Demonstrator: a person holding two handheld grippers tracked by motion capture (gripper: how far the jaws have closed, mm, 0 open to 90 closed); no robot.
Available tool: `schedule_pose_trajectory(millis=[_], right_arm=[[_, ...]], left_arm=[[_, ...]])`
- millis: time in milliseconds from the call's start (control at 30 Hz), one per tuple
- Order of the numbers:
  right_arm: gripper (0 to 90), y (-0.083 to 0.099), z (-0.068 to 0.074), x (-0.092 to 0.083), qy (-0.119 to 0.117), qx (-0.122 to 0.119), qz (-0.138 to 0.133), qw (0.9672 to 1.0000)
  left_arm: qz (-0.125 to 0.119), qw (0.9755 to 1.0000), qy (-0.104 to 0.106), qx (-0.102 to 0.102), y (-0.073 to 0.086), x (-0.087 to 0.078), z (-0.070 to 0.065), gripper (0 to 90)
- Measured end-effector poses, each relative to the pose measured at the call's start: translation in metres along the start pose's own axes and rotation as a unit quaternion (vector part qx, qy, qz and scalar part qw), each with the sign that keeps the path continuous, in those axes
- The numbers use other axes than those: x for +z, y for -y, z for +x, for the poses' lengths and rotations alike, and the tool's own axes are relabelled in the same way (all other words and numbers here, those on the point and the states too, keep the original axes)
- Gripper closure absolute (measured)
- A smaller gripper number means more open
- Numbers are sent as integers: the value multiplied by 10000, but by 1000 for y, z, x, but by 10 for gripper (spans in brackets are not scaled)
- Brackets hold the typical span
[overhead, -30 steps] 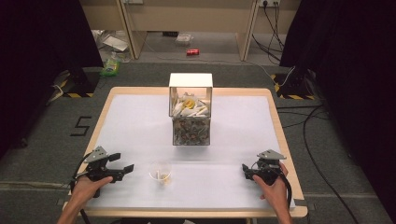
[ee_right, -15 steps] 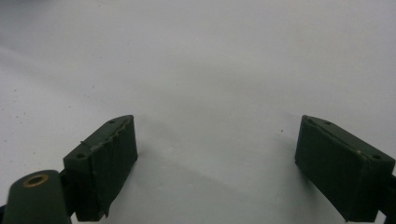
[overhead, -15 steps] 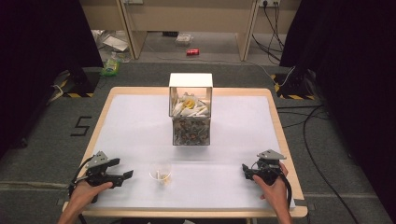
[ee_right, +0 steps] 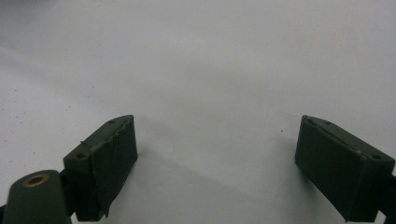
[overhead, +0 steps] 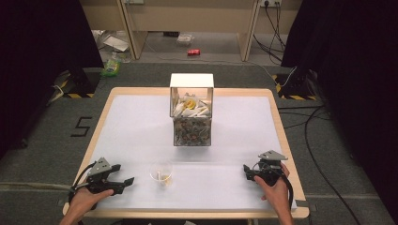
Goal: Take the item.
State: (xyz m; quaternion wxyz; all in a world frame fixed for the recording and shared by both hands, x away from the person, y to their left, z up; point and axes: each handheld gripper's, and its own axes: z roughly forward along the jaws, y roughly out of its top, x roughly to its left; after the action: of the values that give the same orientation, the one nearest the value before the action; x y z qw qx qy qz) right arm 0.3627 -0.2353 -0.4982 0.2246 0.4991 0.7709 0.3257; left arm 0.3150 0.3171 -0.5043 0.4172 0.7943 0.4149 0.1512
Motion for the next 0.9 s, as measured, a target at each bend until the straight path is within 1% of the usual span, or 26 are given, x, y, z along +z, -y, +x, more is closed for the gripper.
schedule_pose_trajectory(millis=[100, 267, 400, 467, 500, 533, 567, 667, 700, 733, 767, 900], right_arm=[[136, 0, 0, 0, 0, 0, 1, 10000], [136, 0, 0, 0, 1, 1, 2, 10000], [136, 0, 0, 0, 0, -4, 1, 10000], [136, 0, 0, 0, 0, 3, 2, 10000], [136, 0, 0, 0, 0, 3, 2, 10000], [136, 0, 0, 0, -1, -7, 0, 10000], [136, 0, 0, 0, 0, 0, 1, 10000], [137, 0, 0, 0, 2, -23, -5, 10000], [137, 0, 0, 0, -2, 5, 1, 10000], [137, 0, 0, 0, 0, -22, -5, 10000], [136, 0, 0, 0, -2, 10, 3, 10000], [137, 0, 0, 0, -3, 0, 1, 10000]], left_arm=[[63, 10000, -29, 51, 2, -1, -2, 165], [132, 9999, -45, 64, 5, -3, -4, 165], [107, 9999, -72, 92, 7, -4, -5, 164], [23, 9998, -110, 152, 11, -3, -7, 159], [23, 9998, -110, 152, 11, -3, -7, 153], [-40, 9995, -201, 259, 14, -3, -9, 153], [-79, 9992, -259, 291, 15, -2, -11, 150], [-237, 9990, -295, 217, 20, -3, -12, 152], [-261, 9990, -302, 213, 21, -3, -12, 152], [-271, 9989, -304, 212, 21, -3, -12, 152], [-278, 9989, -301, 206, 21, -3, -12, 152], [-293, 9989, -302, 195, 21, -3, -12, 153]])
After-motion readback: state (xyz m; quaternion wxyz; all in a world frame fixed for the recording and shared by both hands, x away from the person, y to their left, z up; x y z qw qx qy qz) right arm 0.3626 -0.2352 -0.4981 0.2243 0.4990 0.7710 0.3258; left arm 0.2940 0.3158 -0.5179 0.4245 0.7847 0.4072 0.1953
